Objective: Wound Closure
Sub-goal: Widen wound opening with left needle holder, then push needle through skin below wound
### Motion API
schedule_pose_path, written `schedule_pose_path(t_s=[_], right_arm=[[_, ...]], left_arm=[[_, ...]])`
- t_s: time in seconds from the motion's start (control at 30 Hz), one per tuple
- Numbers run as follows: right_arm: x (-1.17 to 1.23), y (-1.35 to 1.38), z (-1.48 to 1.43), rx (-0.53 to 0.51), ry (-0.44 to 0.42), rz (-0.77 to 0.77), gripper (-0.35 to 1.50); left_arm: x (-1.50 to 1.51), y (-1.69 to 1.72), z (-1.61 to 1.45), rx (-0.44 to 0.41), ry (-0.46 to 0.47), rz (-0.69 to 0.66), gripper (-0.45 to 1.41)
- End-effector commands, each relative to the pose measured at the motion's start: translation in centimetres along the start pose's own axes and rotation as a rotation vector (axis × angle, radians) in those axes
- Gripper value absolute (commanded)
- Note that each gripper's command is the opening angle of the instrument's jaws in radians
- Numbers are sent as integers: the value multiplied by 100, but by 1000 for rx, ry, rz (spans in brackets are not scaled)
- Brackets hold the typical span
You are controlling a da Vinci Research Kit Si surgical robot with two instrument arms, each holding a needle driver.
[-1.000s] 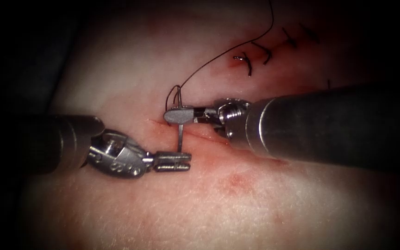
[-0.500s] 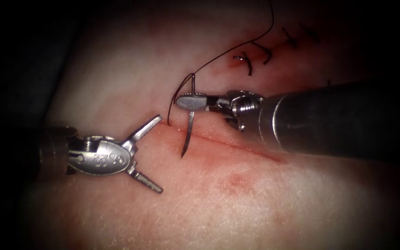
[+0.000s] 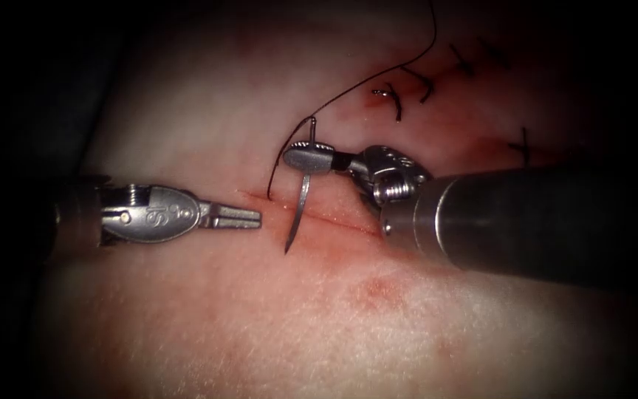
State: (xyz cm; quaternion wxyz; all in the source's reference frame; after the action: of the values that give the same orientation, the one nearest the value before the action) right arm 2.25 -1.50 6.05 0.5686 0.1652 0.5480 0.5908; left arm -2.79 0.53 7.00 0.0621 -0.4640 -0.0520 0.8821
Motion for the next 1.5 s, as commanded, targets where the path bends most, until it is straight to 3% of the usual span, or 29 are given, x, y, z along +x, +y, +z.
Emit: schedule_pose_path(t_s=[0.03, 0.3, 0.83, 1.03, 1.4, 1.43, 1.47, 1.5], right_arm=[[-9, -2, 4, 3, 4, -23, -35], [-4, -9, 0, 3, 25, -77, -35], [2, -15, 0, -10, 43, -209, -35], [3, -8, 6, -52, 88, -381, -35], [-4, 0, 24, -118, 123, -608, -35], [-10, 0, 29, -125, 127, -636, -35], [-10, 0, 29, -125, 127, -636, -35], [-15, 0, 33, -137, 131, -676, -35]], left_arm=[[-8, -4, 13, -1, -48, 5, -45], [-27, -14, 31, -48, -192, 4, -45], [-49, -29, 64, -145, -315, -31, -45], [-66, -28, 73, -206, -428, -83, -45], [-72, -18, 79, -245, -511, -146, -45], [-71, -17, 78, -240, -515, -169, -30], [-71, -17, 78, -240, -515, -169, -30], [-70, -16, 78, -241, -518, -169, 2]])
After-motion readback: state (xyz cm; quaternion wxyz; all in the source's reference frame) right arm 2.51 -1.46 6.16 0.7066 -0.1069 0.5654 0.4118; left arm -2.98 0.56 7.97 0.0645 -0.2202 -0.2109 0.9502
